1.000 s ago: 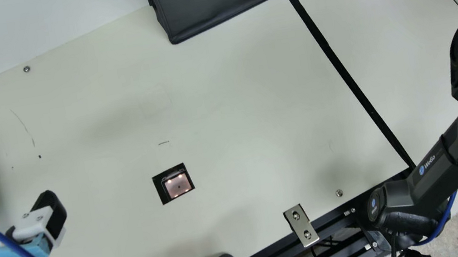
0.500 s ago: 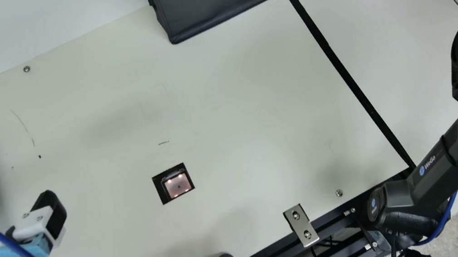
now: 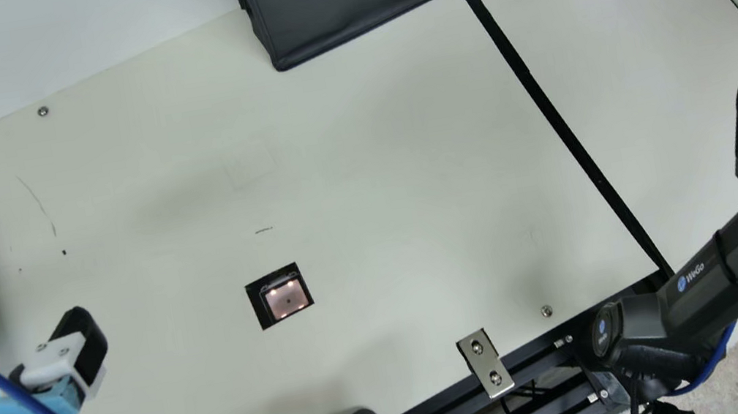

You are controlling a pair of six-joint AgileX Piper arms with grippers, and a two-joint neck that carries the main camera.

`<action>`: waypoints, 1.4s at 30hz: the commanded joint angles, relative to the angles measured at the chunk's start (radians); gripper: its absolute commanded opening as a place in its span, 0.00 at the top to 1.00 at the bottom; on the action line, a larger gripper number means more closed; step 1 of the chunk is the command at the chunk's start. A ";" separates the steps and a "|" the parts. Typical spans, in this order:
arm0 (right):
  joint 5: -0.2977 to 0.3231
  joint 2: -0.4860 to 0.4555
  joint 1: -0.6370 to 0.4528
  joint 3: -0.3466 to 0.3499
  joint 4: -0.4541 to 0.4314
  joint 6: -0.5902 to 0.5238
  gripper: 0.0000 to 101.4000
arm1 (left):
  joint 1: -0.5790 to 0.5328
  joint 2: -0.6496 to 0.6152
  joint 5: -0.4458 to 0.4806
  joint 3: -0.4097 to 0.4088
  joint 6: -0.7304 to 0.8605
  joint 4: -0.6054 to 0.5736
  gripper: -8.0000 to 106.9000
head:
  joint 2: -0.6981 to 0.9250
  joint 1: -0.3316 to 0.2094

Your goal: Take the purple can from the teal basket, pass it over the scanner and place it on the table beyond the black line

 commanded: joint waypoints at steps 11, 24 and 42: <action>-0.061 -0.258 0.062 0.306 -0.109 0.185 0.06 | 0.000 0.000 0.000 0.000 0.000 0.000 0.15 | -0.002 -0.029; -0.053 -0.584 0.172 0.582 -0.253 0.505 0.06 | 0.000 0.000 0.000 0.000 0.000 0.000 0.15 | -0.002 -0.029; 0.085 -0.851 0.402 0.585 -0.242 0.534 0.06 | 0.245 -0.094 0.114 -0.113 0.183 -0.098 0.15 | 0.324 -0.029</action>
